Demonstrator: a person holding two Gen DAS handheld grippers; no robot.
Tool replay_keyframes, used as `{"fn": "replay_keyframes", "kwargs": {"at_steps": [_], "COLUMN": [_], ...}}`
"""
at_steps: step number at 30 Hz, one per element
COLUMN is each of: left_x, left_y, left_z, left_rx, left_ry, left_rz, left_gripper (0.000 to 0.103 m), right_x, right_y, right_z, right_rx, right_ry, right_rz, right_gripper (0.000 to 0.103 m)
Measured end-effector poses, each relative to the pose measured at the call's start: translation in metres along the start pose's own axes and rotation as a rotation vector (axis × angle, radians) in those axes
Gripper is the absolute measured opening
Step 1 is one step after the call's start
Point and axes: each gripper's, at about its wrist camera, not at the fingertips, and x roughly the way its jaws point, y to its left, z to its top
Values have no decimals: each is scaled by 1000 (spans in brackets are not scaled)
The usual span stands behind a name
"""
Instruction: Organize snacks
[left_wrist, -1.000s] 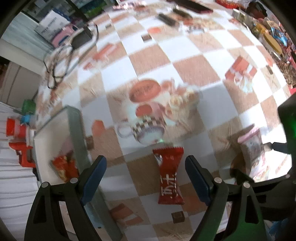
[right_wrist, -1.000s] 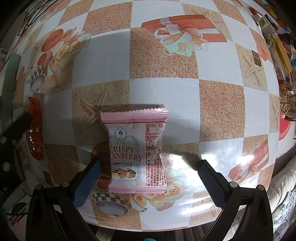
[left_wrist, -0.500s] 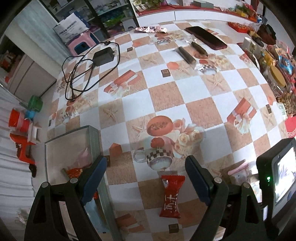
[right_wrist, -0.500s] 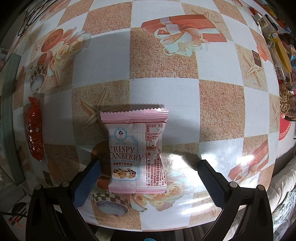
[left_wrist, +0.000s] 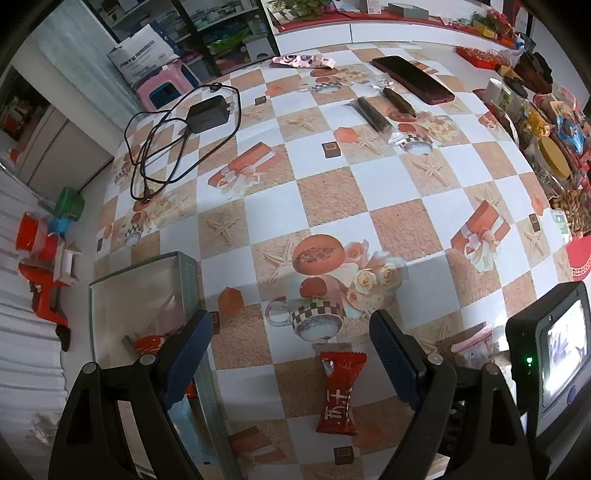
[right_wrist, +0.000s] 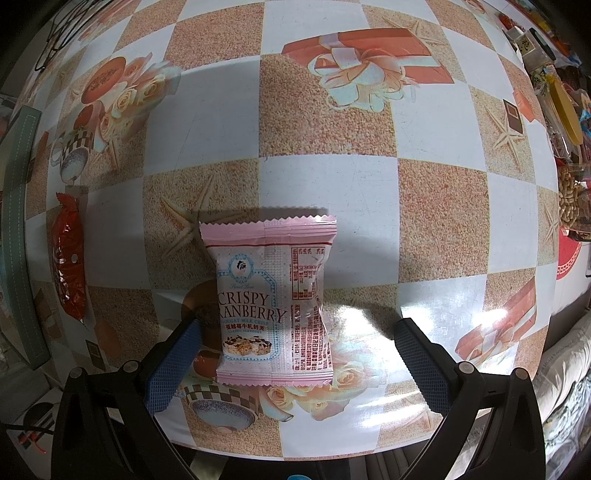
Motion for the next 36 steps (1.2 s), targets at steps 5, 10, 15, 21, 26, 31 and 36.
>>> {"fn": "replay_keyframes", "kwargs": {"at_steps": [5,10,15,21,26,31,36], "left_x": [-1,-3,-1,18,45,61,71], "left_y": [4,4,4,1,1,-6,-11], "left_z": [2,3,2,-10,-37,-51,-56], "left_rx": [-27,-36,-29,-10,25,42,34], "left_ry": [8,4,20,103,216,270,304], "left_rz": [-10,-13,-14,-86,-134,-154,-156], "left_gripper": [89,89,89,89,89,89,89], "right_x": [0,0,0,-1,0,-1,-1], "right_y": [0,0,0,0,0,0,0], "right_z": [0,0,0,-1,-1,-2,-2], "right_rx": [0,0,0,-1,0,0,1], "right_ry": [-1,0,-1,-1,-3,-8,-7], "right_rz": [0,0,0,0,0,0,0], "right_gripper": [103,103,103,103,103,103,103]}}
